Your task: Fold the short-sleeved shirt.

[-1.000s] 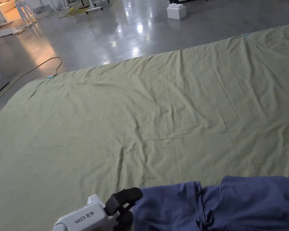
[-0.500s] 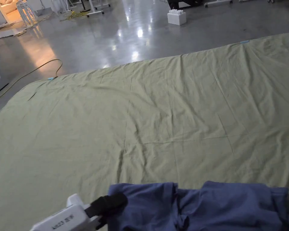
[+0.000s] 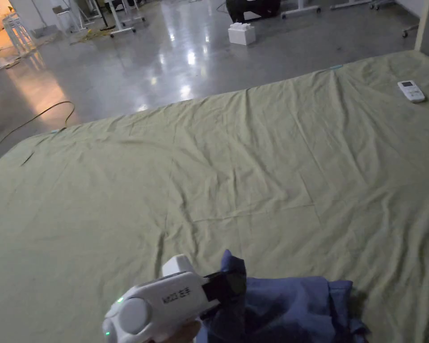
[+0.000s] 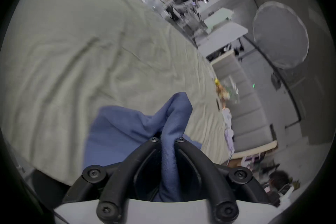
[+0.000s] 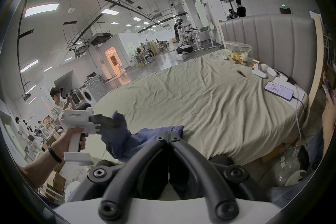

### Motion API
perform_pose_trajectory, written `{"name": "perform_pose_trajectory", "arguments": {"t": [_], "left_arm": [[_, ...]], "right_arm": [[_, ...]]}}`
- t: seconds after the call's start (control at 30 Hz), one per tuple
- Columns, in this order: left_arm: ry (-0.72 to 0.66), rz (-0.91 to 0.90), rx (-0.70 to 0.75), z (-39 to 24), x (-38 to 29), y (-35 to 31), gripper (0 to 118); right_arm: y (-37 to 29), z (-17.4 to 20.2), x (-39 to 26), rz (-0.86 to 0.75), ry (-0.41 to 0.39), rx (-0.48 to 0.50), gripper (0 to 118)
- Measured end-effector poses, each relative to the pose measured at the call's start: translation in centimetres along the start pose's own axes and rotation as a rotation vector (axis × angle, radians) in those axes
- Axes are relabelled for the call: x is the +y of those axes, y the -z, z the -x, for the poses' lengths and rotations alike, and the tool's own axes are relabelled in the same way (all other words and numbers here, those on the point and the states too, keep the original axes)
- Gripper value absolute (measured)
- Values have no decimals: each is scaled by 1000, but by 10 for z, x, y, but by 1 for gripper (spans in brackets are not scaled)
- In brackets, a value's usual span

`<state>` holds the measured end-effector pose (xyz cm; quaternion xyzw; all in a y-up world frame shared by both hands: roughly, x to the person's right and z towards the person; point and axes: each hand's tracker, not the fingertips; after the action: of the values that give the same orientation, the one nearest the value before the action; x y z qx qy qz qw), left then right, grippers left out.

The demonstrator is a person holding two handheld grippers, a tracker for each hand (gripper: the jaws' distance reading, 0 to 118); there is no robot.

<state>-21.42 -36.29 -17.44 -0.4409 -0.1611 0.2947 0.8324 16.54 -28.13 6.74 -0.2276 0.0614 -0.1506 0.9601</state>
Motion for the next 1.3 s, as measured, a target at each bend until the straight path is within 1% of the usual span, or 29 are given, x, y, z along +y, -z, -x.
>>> {"name": "perform_pose_trajectory", "arguments": {"t": [0.03, 0.17, 0.23, 0.27, 0.3, 0.33, 0.37, 0.4, 0.43, 0.47, 0.53, 0.57, 0.6, 0.63, 0.67, 0.73, 0.77, 0.8, 0.83, 0.87, 0.9, 1.03, 1.07, 1.1, 1.13, 1.17, 1.2, 1.23, 1.3], "left_arm": [[26, 36, 4, -18, -9, 20, 9], [37, 94, 27, -44, -27, 71, 10], [52, 92, 47, -45, -28, 86, 16], [46, 103, 40, -43, -24, 88, 16], [23, 116, -17, -48, -28, 85, 36], [-20, 99, -92, -46, -26, 79, 55], [-47, 74, -136, -43, -22, 70, 72], [-44, 48, -152, -40, -18, 63, 80], [-30, 13, -154, -46, -23, 45, 79], [-14, -27, -102, -42, -21, 38, 79], [-7, -60, 0, -32, -19, 35, 77], [-7, -42, 8, -31, -27, 36, 70], [-14, -20, -17, -26, -28, 42, 44], [-55, 19, -49, -21, -33, 52, 19], [-102, 46, -85, -18, -39, 62, 7], [-138, 122, -185, -16, -53, 90, 7], [-118, 165, -194, -20, -62, 104, 7], [-74, 201, -162, -21, -68, 116, 6], [-5, 248, -97, -25, -78, 128, 2], [60, 272, -15, -24, -87, 137, 1], [43, 211, -84, -25, -89, 136, 1], [108, 208, -50, -37, -82, 131, 1], [115, 214, -58, -41, -79, 127, 0], [130, 194, -91, -45, -73, 119, 0], [151, 146, -182, -47, -67, 105, 0], [154, 100, -307, -49, -60, 90, 0], [145, 66, -343, -51, -53, 76, 0], [138, 25, -323, -53, -46, 54, 0], [142, -66, -299, -48, -35, 19, 0]], "right_arm": [[-3, -3, 0, -4, 6, -18, 0], [-14, -21, -7, -15, 65, -66, 0], [-15, -29, -12, -5, 86, -83, 0], [-16, -32, -13, 2, 95, -92, 0], [-16, -34, -14, 4, 100, -98, 0], [-17, -37, -16, 7, 106, -102, 0], [-17, -40, -17, 10, 112, -105, 0], [-18, -42, -18, 11, 116, -107, 0], [-17, -45, -19, 11, 122, -108, 0], [-16, -47, -20, 14, 129, -108, 0], [-15, -50, -20, 20, 144, -107, 0], [-13, -51, -20, 22, 145, -105, 0], [-13, -51, -19, 24, 144, -105, 0], [-13, -51, -18, 25, 140, -106, 0], [-14, -50, -18, 25, 134, -106, 0], [-14, -49, -17, 26, 124, -107, 0], [-14, -48, -16, 26, 119, -109, 0], [-15, -47, -16, 27, 114, -111, 0], [-15, -45, -16, 30, 106, -113, 0], [-15, -43, -15, 30, 97, -115, 0], [-15, -42, -15, 31, 89, -114, 0], [-7, -30, -11, 57, 29, -97, 0], [-2, -26, -10, 69, 0, -80, 0], [2, -22, -10, 71, -26, -64, 0], [9, -18, -8, 76, -46, -45, 0], [17, -13, -6, 90, -57, -15, 0], [26, -10, -5, 104, -59, 20, 0], [39, -7, -3, 119, -42, 54, 0], [69, -1, 2, 127, 68, 133, 0]]}}
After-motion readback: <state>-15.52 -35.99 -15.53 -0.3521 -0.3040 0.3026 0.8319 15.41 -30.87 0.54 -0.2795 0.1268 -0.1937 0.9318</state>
